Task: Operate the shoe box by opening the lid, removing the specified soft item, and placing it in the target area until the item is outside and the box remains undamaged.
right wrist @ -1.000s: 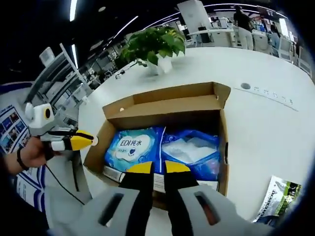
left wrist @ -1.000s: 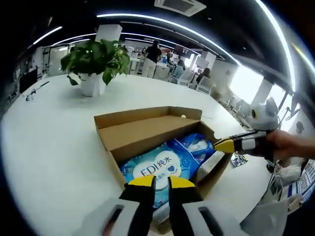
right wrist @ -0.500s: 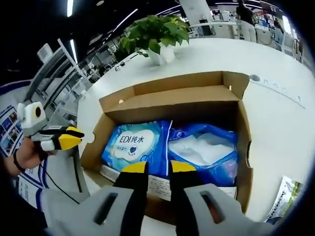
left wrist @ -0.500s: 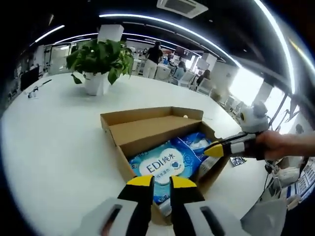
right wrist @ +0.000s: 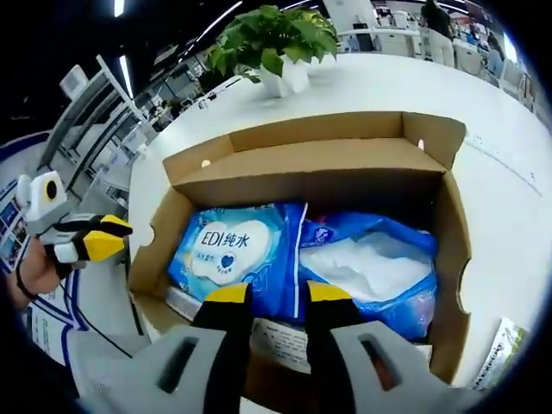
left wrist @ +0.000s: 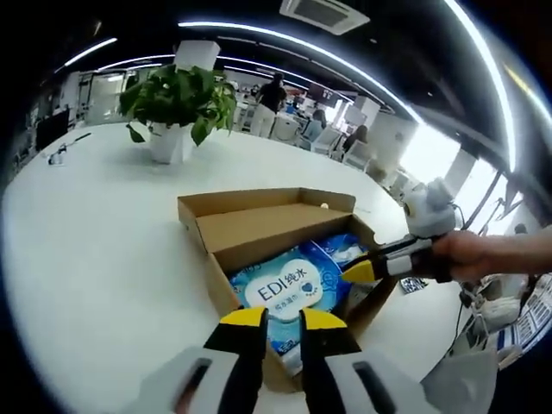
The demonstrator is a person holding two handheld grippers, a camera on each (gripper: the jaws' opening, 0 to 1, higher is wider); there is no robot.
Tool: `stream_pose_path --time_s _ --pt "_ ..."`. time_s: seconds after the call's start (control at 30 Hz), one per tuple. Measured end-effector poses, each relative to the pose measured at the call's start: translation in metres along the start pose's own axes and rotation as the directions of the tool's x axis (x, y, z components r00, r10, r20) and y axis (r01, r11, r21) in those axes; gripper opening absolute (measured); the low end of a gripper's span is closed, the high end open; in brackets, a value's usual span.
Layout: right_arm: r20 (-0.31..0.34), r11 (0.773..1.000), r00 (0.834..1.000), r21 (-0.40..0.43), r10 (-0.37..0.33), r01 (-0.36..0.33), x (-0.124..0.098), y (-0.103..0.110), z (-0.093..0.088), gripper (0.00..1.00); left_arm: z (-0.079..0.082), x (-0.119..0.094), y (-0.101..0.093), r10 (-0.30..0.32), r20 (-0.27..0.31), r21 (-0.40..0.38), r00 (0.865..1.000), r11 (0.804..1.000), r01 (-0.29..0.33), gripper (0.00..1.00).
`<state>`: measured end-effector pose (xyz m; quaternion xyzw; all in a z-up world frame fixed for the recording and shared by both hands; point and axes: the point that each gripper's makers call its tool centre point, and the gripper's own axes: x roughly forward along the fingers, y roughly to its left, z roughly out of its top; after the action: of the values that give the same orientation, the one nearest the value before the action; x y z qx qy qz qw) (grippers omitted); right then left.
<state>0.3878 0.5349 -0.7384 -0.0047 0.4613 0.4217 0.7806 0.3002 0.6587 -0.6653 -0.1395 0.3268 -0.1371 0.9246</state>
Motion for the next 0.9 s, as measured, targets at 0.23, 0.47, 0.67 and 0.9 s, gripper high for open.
stream_pose_path --time_s 0.23,0.47,0.67,0.9 --pt "-0.026 1.0 1.0 -0.003 -0.003 0.003 0.01 0.003 -0.004 0.23 0.0 -0.006 0.003 -0.01 0.011 -0.012 1.0 1.0 0.01 0.18" --pt "-0.04 1.0 0.999 0.013 -0.001 0.001 0.016 -0.001 -0.005 0.21 -0.001 -0.013 0.003 -0.014 0.02 -0.021 1.0 1.0 0.015 0.19" --pt "-0.024 1.0 1.0 -0.009 -0.017 0.017 0.009 0.003 -0.003 0.13 -0.006 -0.014 0.004 -0.016 0.014 -0.022 1.0 1.0 0.017 0.19" --pt "-0.001 0.999 1.0 -0.036 0.006 -0.006 0.006 0.014 0.001 0.0 -0.004 -0.011 0.001 -0.028 0.013 -0.026 1.0 0.999 0.029 0.19"
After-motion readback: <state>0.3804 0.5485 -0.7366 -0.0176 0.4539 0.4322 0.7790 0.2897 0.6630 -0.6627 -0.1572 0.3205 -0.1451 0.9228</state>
